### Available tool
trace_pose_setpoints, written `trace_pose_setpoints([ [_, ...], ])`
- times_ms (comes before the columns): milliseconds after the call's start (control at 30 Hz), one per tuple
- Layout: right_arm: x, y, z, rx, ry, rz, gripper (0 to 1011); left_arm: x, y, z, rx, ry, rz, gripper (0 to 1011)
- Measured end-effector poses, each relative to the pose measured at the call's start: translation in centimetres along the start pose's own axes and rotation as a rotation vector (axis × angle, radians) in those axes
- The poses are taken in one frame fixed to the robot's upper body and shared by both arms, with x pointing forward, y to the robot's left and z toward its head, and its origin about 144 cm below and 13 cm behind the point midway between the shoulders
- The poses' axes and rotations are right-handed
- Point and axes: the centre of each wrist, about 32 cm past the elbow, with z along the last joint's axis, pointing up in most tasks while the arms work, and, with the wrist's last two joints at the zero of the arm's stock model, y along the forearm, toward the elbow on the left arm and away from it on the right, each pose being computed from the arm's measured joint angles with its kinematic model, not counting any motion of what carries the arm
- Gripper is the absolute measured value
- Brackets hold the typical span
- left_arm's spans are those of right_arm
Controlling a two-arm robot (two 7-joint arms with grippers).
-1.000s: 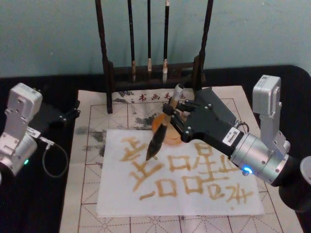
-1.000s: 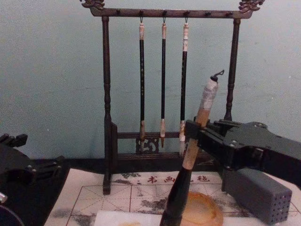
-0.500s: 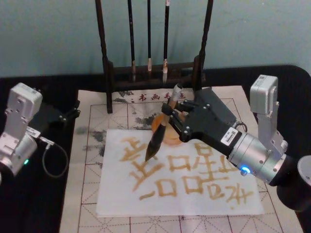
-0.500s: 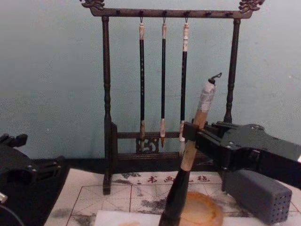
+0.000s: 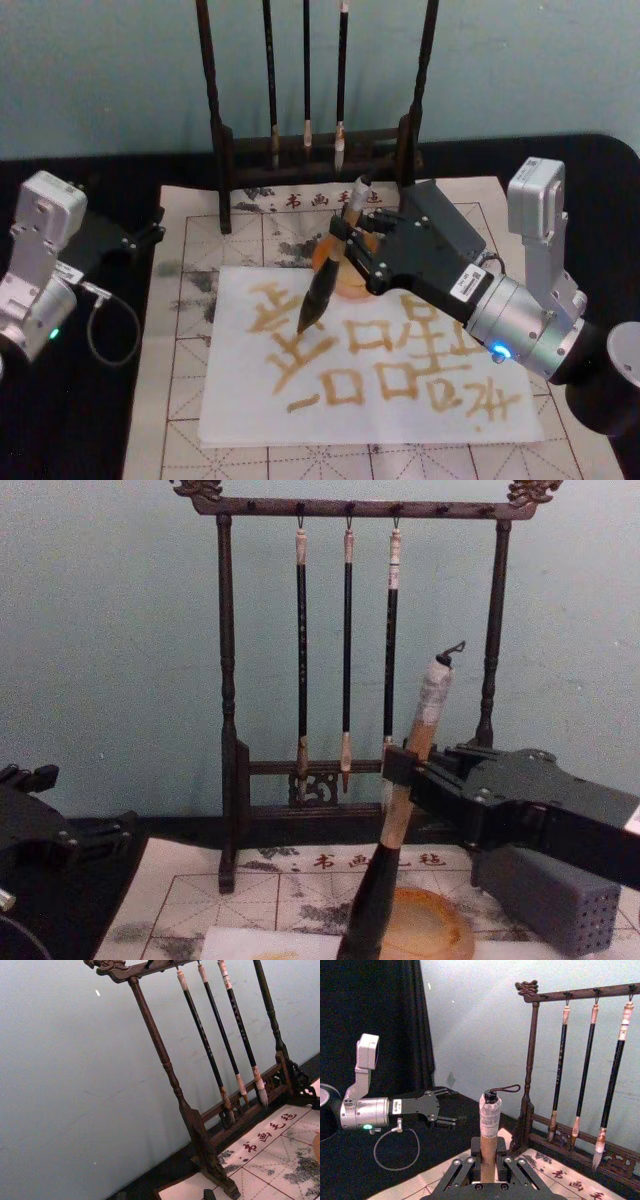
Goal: Pick up the brush from the inkstone, write on the paper, then place the brush back to its original position.
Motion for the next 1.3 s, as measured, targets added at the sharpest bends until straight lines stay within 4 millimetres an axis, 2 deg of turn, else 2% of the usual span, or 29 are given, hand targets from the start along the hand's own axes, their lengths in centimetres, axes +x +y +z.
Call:
trace_pose_setpoints([
  [1300, 0.57, -0.20, -0.06, -0.003, -0.051, -0.049, 197, 0.00, 0.00, 0.00, 0.000, 0.000, 0.000, 1001],
])
